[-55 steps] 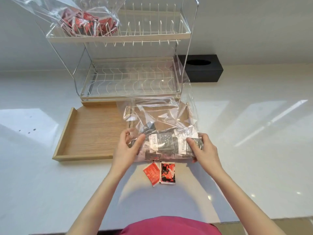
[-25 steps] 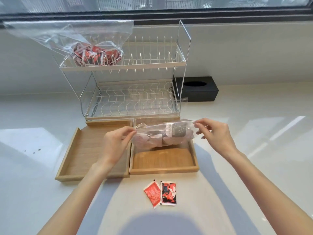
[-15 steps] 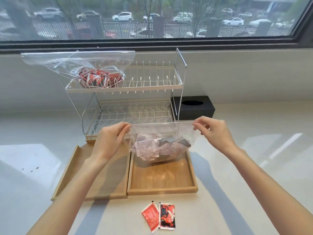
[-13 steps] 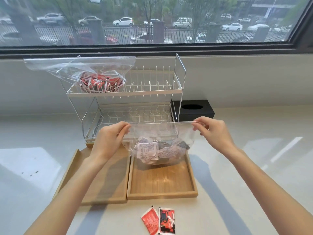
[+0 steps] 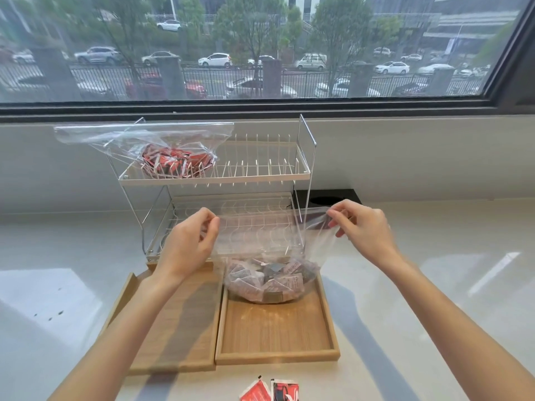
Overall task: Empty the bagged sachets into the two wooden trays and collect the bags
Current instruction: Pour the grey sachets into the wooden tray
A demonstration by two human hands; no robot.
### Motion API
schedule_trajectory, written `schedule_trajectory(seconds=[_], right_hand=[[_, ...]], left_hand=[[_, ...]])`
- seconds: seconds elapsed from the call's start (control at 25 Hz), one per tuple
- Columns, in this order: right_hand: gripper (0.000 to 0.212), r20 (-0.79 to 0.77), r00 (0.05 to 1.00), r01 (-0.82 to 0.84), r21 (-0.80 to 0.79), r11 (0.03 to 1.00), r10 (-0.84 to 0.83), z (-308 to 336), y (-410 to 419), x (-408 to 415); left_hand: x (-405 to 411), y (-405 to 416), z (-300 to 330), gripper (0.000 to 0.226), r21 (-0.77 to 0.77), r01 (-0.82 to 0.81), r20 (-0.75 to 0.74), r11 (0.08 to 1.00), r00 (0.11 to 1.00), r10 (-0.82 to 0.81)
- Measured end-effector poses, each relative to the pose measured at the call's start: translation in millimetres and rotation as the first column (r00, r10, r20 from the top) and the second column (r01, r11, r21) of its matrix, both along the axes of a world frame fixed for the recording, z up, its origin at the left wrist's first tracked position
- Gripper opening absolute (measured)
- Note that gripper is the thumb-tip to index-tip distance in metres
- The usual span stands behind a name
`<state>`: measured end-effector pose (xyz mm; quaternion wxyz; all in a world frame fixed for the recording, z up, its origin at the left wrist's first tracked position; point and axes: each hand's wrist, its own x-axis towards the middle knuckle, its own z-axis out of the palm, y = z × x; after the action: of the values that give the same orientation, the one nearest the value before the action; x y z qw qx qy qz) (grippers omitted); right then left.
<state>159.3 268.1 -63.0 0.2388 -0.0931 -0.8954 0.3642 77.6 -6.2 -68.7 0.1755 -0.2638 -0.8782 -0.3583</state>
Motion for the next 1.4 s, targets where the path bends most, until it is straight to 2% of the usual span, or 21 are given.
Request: schedule_trajectory(seconds=[0.2, 0.52, 0.68, 0.84, 1.04, 1.12, 1.24, 1.4], right_hand=[[0.011, -0.175, 0.984, 0.007, -0.082, 0.997, -0.022, 15, 3, -4], [0.012, -0.285, 0.958, 0.002, -0.07, 0.998, -0.022, 42, 13, -4], [0.012, -0.267, 0.964, -0.03, -0.052, 0.998, 0.015, 56, 11, -8], [0.011, -0.32, 0.946, -0.082, -0.095, 0.992, 0.048, 83, 11, -18], [0.012, -0.329, 0.939, -0.135, -0.093, 0.987, 0.097, 100, 14, -38], [0.013, -0.327, 0.94, -0.132, -0.089, 0.987, 0.096, 96, 15, -44], [0.017, -0.306, 0.947, -0.104, 0.0, 0.995, 0.099, 85, 11, -44], [0.018, -0.36, 0.916, -0.168, 0.054, 0.984, 0.176, 62, 3, -28]], left_hand=[[-11, 1, 19, 0.009, 0.08, 0.019, -0.081, 0.997, 0.997, -0.013], [-19, 3, 44, 0.012, 0.156, 0.061, -0.202, 0.986, 0.979, -0.029], [-21, 3, 56, 0.015, 0.173, 0.045, -0.237, 0.984, 0.972, -0.003], [-30, 3, 81, 0.016, 0.19, 0.025, -0.289, 0.981, 0.957, 0.031], [-46, -2, 99, 0.021, 0.2, 0.067, -0.316, 0.977, 0.949, 0.0], [-50, -8, 97, 0.023, 0.211, 0.082, -0.329, 0.974, 0.944, -0.008], [-46, -18, 86, 0.023, 0.197, 0.127, -0.365, 0.972, 0.93, -0.047], [-21, -35, 54, 0.029, 0.103, 0.154, -0.493, 0.983, 0.866, -0.084]])
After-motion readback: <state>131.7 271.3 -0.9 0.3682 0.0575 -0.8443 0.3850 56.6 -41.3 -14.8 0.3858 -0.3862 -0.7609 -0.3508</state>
